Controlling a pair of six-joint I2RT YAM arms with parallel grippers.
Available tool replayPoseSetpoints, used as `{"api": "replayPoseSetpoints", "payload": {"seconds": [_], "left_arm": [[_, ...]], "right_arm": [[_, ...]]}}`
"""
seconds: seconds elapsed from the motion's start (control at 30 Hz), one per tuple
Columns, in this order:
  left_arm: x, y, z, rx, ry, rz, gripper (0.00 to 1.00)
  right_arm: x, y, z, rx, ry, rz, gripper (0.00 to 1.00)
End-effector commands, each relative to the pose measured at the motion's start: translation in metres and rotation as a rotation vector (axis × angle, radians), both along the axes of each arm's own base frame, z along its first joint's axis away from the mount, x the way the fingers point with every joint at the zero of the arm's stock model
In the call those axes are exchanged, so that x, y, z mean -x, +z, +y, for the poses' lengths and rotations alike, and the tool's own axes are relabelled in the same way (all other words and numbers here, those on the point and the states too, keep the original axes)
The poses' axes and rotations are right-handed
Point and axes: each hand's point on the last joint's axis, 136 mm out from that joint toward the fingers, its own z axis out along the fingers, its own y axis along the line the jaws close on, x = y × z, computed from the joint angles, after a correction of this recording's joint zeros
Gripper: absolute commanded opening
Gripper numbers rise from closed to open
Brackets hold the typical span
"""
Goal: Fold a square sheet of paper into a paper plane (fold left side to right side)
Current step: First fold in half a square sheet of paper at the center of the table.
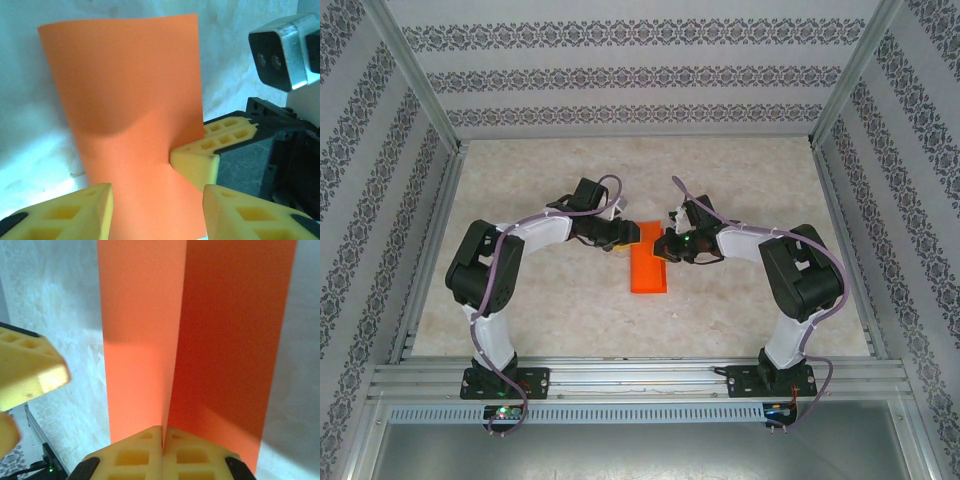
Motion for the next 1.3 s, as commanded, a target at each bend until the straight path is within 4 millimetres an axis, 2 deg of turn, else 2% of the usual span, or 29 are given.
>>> {"api": "replayPoseSetpoints", "payload": {"seconds": [0.0, 0.3, 0.5, 0.63, 0.77, 0.97, 1.13, 1.27], "left_arm": [[0.015, -0.015, 0.009, -0.087, -0.02, 0.033, 0.53], [0.023, -0.039, -0.002, -0.141, -0.05, 0.085, 0.6], [0.025, -0.053, -0.007, -0.181, -0.044, 0.128, 0.6], [0.028, -0.064, -0.01, -0.212, -0.043, 0.159, 0.54], [0.032, -0.073, -0.012, -0.237, -0.041, 0.176, 0.46], [0.042, -0.092, -0.009, -0.29, -0.03, 0.226, 0.42], [0.048, -0.1, -0.005, -0.331, -0.043, 0.254, 0.41], [0.05, -0.103, -0.004, -0.338, -0.052, 0.262, 0.41]], "right_arm": [[-0.003, -0.007, -0.002, 0.06, 0.015, -0.009, 0.0], [-0.002, -0.009, -0.004, 0.087, 0.022, -0.007, 0.0], [-0.001, -0.011, -0.004, 0.095, 0.024, -0.002, 0.0], [0.0, -0.012, -0.004, 0.101, 0.024, -0.001, 0.01], [0.0, -0.01, -0.006, 0.109, 0.021, -0.005, 0.07], [-0.004, 0.003, -0.015, 0.143, -0.001, -0.044, 0.26], [-0.007, 0.014, -0.045, 0.245, -0.057, -0.091, 0.41], [-0.008, 0.02, -0.064, 0.284, -0.091, -0.114, 0.46]]}}
